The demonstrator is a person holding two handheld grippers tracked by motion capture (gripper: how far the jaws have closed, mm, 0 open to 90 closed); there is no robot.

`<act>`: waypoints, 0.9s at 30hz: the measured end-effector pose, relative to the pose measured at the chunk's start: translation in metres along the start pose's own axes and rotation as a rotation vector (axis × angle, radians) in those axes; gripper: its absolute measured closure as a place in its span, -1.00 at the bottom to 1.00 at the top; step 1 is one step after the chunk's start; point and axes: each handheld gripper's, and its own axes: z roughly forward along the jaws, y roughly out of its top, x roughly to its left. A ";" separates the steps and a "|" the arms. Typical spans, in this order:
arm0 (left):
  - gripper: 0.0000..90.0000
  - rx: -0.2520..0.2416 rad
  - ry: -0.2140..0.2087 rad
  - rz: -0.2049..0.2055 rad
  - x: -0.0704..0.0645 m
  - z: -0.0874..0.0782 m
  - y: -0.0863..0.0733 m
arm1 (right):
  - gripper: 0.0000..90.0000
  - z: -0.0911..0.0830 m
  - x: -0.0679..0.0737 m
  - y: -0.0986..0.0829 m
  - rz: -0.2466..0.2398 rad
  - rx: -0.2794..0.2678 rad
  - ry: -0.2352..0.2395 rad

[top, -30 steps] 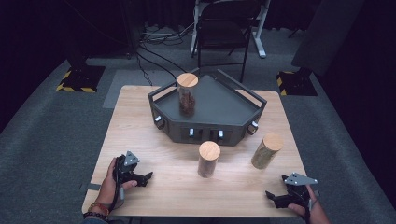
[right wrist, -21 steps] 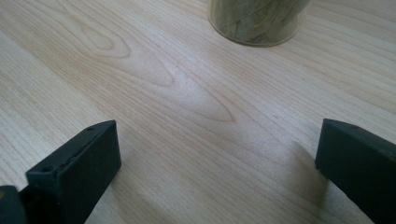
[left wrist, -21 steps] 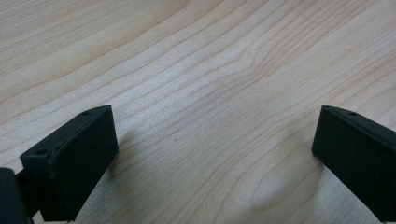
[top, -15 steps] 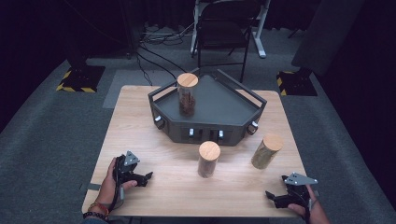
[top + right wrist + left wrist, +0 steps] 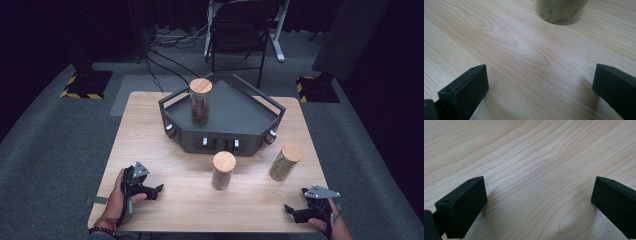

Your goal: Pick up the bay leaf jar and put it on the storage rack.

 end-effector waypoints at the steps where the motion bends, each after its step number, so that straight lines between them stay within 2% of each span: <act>1: -1.00 0.000 0.000 0.000 0.000 0.000 0.000 | -0.99 0.000 0.000 0.001 -0.011 0.008 -0.003; 4: -1.00 0.000 0.000 0.000 0.000 0.000 0.000 | -0.94 -0.002 0.003 0.005 -0.029 0.018 -0.011; 9: -1.00 0.000 0.000 0.000 0.000 0.000 0.000 | -0.95 -0.007 0.011 0.014 -0.037 -0.007 0.008; 13: -1.00 0.000 0.000 0.000 0.000 0.000 0.000 | -0.95 -0.010 0.023 0.022 -0.077 -0.007 0.021; 27: -1.00 0.000 -0.001 0.001 0.000 0.000 0.000 | -0.95 -0.014 0.053 0.042 -0.146 -0.035 0.103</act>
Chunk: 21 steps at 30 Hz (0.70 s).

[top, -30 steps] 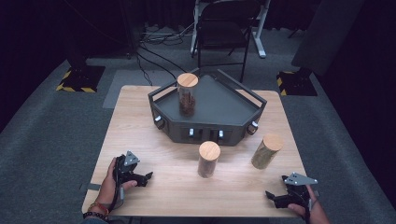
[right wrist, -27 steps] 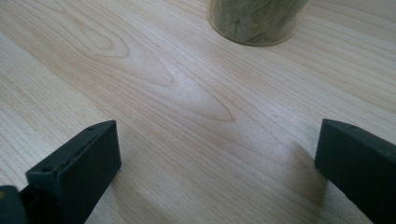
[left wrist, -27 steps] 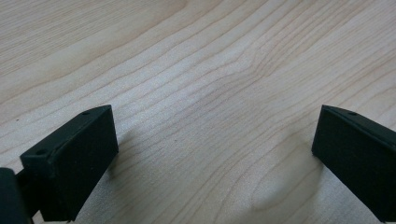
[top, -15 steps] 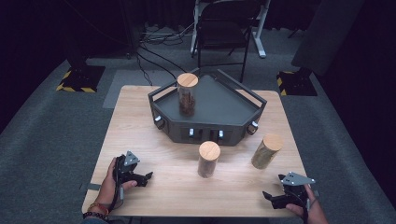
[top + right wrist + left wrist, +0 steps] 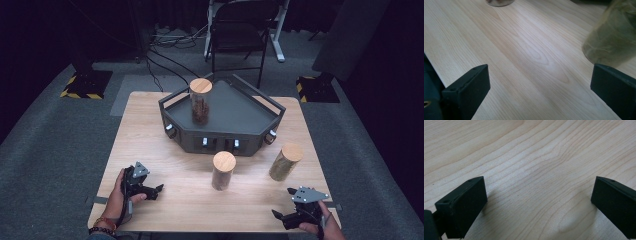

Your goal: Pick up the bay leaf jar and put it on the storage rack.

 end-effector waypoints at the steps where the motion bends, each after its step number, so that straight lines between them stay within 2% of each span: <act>1: -1.00 0.000 0.000 0.000 0.000 0.000 0.000 | -0.95 0.001 0.001 0.001 -0.002 -0.001 0.005; 8: -1.00 0.001 0.000 0.001 0.000 -0.001 -0.001 | -0.94 0.008 0.005 0.011 -0.012 -0.004 0.021; 21: -1.00 0.001 0.000 0.001 0.000 -0.001 -0.001 | -0.94 0.023 0.011 0.034 -0.060 -0.002 0.035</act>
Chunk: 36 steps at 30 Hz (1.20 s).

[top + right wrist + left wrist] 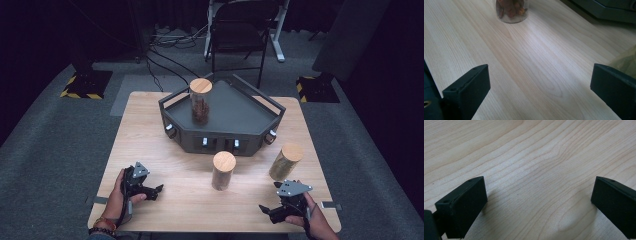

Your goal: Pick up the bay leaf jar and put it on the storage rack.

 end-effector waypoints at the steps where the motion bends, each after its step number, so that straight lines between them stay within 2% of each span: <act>1: -1.00 0.000 0.000 0.000 0.000 0.000 0.000 | -0.94 0.001 0.000 0.001 -0.003 -0.001 0.002; 17: -1.00 0.000 0.000 0.000 0.000 0.000 0.000 | -0.94 0.010 0.001 0.021 -0.056 0.007 0.009; 36: -1.00 0.000 -0.001 0.001 0.000 0.000 0.000 | -0.94 0.014 0.007 0.044 -0.088 0.014 0.022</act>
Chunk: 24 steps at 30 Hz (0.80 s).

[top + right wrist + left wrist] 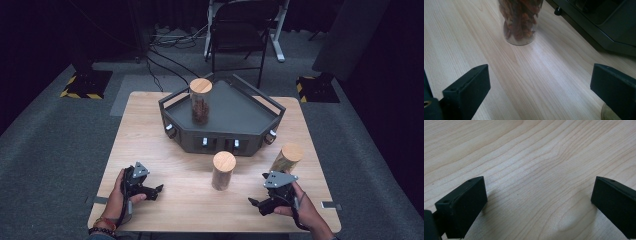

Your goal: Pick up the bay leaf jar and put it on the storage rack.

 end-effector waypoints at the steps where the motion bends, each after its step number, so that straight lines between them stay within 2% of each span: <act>1: -1.00 0.000 0.000 0.000 0.000 0.000 0.000 | -0.94 0.000 0.000 0.000 0.000 0.000 0.000; 24: -1.00 0.000 -0.001 0.001 0.000 0.000 0.000 | -0.94 0.011 0.008 0.029 -0.040 0.004 0.036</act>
